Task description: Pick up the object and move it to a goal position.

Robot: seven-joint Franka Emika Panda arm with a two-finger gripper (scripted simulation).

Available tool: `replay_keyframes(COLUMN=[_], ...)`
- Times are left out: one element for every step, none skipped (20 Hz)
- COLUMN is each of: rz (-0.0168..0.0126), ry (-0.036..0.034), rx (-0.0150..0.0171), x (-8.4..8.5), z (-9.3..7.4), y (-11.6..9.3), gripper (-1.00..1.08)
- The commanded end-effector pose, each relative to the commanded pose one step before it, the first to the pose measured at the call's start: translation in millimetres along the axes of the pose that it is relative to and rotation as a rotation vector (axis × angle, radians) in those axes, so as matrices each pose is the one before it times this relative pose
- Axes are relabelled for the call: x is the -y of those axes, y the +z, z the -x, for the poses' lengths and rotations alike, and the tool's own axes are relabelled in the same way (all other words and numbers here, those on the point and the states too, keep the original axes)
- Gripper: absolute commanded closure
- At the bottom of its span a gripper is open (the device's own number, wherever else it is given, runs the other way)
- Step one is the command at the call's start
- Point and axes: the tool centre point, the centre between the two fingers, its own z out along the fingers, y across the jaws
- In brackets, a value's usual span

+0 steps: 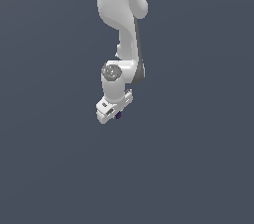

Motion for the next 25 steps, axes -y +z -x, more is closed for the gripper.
replay_keyframes(rz=[0.00066, 0.0, 0.0, 0.0, -0.00034, 0.0, 0.0, 0.0, -0.00034, 0.0, 0.0, 0.0, 0.0, 0.0, 0.0, 0.0, 0.0, 0.0, 0.0, 0.0, 0.0, 0.00026, 0.0, 0.0, 0.0], ry=[0.00018, 0.0, 0.0, 0.0, -0.00016, 0.0, 0.0, 0.0, -0.00011, 0.0, 0.0, 0.0, 0.0, 0.0, 0.0, 0.0, 0.0, 0.0, 0.0, 0.0, 0.0, 0.00002, 0.0, 0.0, 0.0], rx=[-0.00046, 0.0, 0.0, 0.0, -0.00031, 0.0, 0.0, 0.0, -0.00033, 0.0, 0.0, 0.0, 0.0, 0.0, 0.0, 0.0, 0.0, 0.0, 0.0, 0.0, 0.0, 0.00041, 0.0, 0.0, 0.0], x=[-2.25, -1.5, -1.83, -2.16, -2.44, -2.82, -3.16, -3.49, -3.77, -4.08, -4.33, -4.24, -3.92, -3.6, -3.26, -2.93, -2.6, -2.27, -1.94, -1.61, -1.29, -0.95, -0.65, -0.36, -0.1], z=[-1.01, -0.7, -0.85, -1.01, -1.23, -1.32, -1.48, -1.65, -1.84, -1.95, -2.08, -2.06, -1.91, -1.76, -1.6, -1.44, -1.28, -1.13, -0.97, -0.82, -0.67, -0.55, -0.37, -0.22, -0.07], y=[-2.83, -1.95, -2.39, -2.82, -3.22, -3.69, -4.12, -4.53, -4.85, -5.19, -5.43, -5.25, -4.79, -4.36, -3.93, -3.5, -3.06, -2.63, -2.19, -1.75, -1.31, -0.85, -0.48, -0.17, -0.02], gripper=[1.08, 1.08, 1.08, 1.08, 1.08, 1.08, 1.08, 1.08, 1.08, 1.08, 1.08, 1.08, 1.08, 1.08, 1.08, 1.08, 1.08, 1.08, 1.08, 1.08, 1.08, 1.08, 1.08, 1.08, 1.08])
